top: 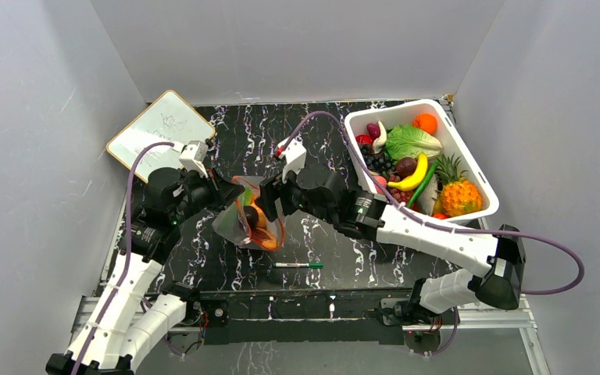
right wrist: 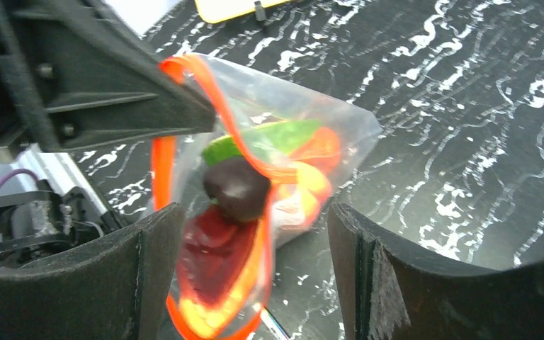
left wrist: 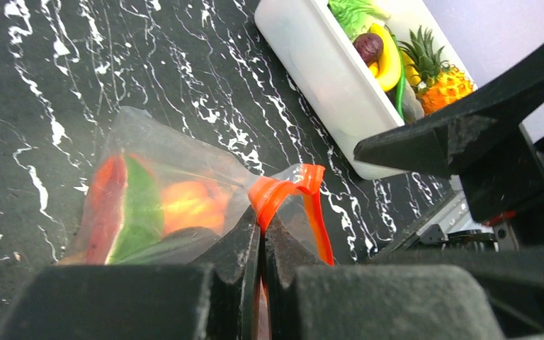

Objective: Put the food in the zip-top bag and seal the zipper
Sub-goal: Pick up the fake fruit from the bin.

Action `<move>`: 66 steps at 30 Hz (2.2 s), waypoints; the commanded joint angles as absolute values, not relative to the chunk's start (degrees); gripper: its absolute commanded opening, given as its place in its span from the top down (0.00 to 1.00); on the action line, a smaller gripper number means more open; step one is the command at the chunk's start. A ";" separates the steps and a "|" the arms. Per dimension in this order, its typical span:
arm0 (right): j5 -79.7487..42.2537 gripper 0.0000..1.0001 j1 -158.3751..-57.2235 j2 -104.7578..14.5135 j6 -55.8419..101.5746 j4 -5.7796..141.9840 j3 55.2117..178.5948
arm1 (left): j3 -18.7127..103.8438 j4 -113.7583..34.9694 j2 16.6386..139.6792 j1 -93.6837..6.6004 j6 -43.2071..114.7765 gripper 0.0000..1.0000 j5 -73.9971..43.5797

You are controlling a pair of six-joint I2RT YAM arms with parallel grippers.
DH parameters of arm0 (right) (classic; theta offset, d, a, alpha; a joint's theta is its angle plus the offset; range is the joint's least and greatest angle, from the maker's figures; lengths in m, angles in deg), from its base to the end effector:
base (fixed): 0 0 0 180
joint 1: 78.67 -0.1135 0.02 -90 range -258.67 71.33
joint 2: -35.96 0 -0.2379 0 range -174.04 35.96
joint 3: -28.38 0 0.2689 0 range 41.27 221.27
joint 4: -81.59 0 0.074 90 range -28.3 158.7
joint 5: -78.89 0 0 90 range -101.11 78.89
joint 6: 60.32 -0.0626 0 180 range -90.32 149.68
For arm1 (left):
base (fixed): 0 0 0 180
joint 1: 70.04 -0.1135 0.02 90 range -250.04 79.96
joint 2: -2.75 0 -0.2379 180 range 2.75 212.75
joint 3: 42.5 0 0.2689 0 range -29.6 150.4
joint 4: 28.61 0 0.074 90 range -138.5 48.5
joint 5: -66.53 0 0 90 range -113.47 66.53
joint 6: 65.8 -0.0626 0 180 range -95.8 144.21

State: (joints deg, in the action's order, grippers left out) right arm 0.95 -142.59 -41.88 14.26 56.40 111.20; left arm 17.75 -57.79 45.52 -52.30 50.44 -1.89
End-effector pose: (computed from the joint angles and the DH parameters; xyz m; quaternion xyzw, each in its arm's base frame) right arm 0.1721 0.3218 0.3227 -0.2802 0.7684 0.2969 0.4929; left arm 0.2133 -0.0924 0.3290 0.0614 0.7684 -0.3668 0.5207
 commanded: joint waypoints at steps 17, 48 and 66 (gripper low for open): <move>-0.46 0.41 -115.53 -38.56 10.61 41.25 118.00 | 15.58 -48.25 43.16 -52.35 31.98 1.00 -9.67; 18.29 0.60 -90.85 -51.19 9.18 39.17 115.09 | 4.80 -51.55 36.05 -52.29 32.72 1.00 -1.76; 19.64 0.44 -87.63 -58.15 7.36 38.97 113.08 | 4.85 -51.83 36.05 -52.37 32.38 1.00 -1.75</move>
